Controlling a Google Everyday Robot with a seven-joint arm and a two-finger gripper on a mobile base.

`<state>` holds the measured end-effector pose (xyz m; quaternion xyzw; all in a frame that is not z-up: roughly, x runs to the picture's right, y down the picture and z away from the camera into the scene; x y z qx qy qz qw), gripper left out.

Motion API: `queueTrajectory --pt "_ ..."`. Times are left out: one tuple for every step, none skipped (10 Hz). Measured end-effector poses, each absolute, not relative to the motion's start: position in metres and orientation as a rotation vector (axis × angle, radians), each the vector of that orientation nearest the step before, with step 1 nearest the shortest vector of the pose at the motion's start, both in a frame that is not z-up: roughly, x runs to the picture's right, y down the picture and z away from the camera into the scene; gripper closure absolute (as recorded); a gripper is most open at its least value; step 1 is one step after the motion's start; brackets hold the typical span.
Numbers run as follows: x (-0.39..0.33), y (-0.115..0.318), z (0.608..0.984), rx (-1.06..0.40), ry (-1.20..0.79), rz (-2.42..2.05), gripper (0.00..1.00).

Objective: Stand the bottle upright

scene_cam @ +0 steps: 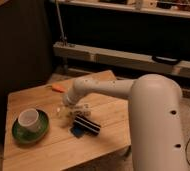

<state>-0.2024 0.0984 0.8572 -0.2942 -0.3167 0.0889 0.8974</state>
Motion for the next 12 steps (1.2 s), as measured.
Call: queueTrajectory --pt "-0.208 0.101 0.862 -0.625 -0.642 0.169 0.20" --pt "-0.210 0.103 0.867 -0.632 -0.632 0.165 0.20" --pt "-0.208 0.106 0.873 -0.636 -0.625 0.166 0.20" --pt "-0.208 0.109 0.878 -0.639 -0.621 0.166 0.20" --pt "-0.208 0.110 0.880 -0.642 -0.617 0.165 0.20" --pt "-0.207 0.110 0.882 -0.644 -0.613 0.164 0.20" --pt "-0.208 0.112 0.884 -0.648 -0.603 0.155 0.20" --pt "-0.210 0.113 0.886 -0.653 -0.592 0.144 0.20" --pt "-0.214 0.116 0.886 -0.661 -0.583 0.133 0.20" --pt "-0.213 0.119 0.890 -0.672 -0.569 0.132 0.20" --pt "-0.210 0.125 0.896 -0.683 -0.554 0.137 0.20" --pt "-0.210 0.127 0.898 -0.689 -0.549 0.140 0.20"
